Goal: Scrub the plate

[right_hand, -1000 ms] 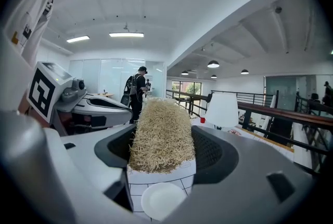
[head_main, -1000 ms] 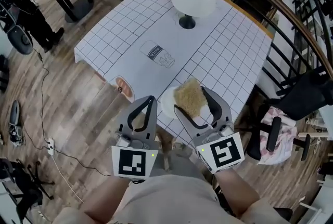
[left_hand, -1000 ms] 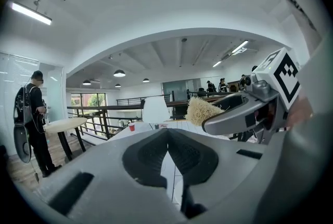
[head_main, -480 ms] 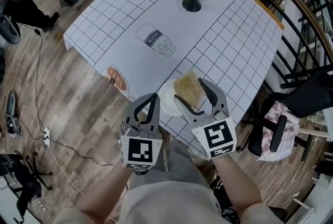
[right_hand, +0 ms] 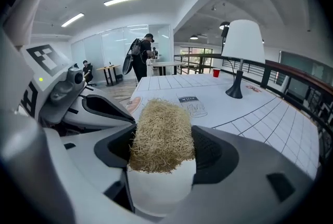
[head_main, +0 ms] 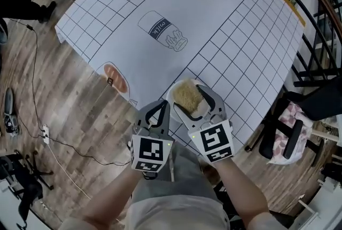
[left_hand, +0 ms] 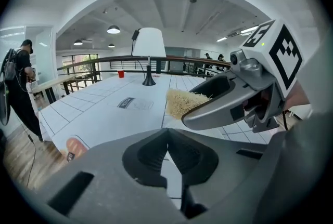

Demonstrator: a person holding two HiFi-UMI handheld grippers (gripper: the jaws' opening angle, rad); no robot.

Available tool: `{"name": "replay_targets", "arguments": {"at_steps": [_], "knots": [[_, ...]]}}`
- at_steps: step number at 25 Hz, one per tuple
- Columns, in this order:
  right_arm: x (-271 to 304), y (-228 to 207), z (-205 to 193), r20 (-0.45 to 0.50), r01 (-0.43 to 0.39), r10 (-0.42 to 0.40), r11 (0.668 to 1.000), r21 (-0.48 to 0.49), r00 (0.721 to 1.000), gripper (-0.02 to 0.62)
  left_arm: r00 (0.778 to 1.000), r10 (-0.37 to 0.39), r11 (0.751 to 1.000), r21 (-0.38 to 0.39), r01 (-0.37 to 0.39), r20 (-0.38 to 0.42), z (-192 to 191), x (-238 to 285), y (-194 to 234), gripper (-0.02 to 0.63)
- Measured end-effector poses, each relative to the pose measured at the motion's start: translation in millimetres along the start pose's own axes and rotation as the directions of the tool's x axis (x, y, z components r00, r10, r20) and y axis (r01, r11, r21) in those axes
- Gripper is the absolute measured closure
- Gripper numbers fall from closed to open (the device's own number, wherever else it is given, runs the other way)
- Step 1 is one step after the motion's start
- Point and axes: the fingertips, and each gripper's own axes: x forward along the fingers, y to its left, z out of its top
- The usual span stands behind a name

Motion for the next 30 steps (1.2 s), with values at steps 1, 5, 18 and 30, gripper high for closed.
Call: {"name": "replay_targets", "arguments": {"at_steps": [1, 5, 18, 30], "knots": [[5.2, 0.2, -5.5, -0.013, -0.002, 0.002, 1.000, -0.010, 1.000, 0.275, 1.000, -0.005, 1.000, -0.012, 0.005, -0.022, -9.9, 4.9, -0.7, 0.591], [18.4, -2.2, -22.8, -0.043, 0.009, -0.013, 0.996, -0.088, 0.999, 0.275, 0.994, -0.016, 0.998, -0.062, 0.009, -0.109, -41.3, 19.3, -4.2, 0.591], [44.6, 9.5, -48.7, -0.141, -0.047, 0.024, 0.985, -0.167, 0.990, 0.275, 0.980, -0.006, 0.999, -0.043, -0.003, -0.201, -63.1, 35.0, -8.3, 0.591], [24.5, -29.3, -61.6, -0.197, 0.061, -0.102, 0.977, -0.205, 0.975, 0.275, 0.983, 0.019, 0.998, -0.053, -0.029, -0.181, -63.0, 36.8, -6.7, 0.591]]}}
